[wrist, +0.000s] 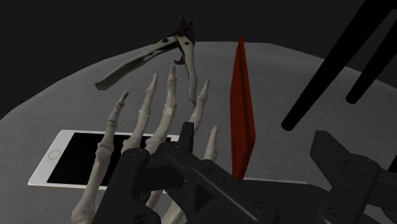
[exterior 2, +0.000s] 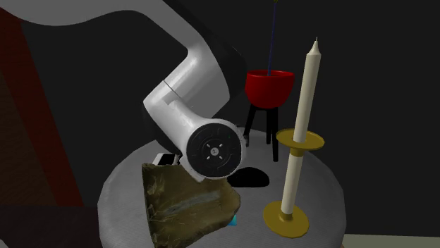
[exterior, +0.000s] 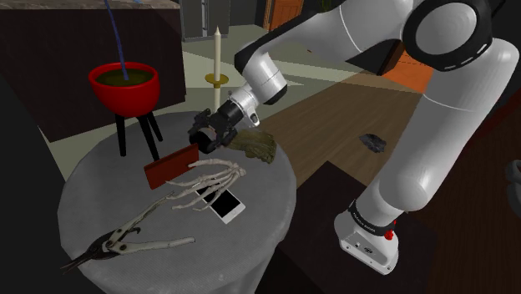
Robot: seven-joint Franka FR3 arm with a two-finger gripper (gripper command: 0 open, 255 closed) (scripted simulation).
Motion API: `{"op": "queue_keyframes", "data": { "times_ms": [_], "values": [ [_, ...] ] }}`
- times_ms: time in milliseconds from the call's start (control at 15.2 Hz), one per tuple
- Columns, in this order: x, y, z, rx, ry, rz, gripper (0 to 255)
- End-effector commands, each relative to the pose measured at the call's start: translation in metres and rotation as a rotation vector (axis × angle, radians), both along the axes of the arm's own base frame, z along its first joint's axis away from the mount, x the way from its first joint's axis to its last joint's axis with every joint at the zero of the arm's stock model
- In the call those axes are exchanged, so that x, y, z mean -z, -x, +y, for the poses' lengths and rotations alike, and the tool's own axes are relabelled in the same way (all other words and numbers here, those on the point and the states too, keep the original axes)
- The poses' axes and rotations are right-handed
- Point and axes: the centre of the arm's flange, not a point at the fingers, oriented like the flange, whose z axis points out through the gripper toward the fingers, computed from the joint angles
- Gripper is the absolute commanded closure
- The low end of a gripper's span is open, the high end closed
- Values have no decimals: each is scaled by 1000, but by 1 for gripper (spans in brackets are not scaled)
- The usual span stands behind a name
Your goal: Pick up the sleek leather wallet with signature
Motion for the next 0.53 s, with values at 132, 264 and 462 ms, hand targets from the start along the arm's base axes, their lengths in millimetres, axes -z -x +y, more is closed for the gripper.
{"op": "queue_keyframes", "data": {
  "times_ms": [132, 264, 462],
  "values": [
    [19, 0, -1, 2, -1, 0, 0],
    [19, 0, -1, 2, -1, 0, 0],
    [19, 0, 0, 2, -1, 0, 255]
  ]
}}
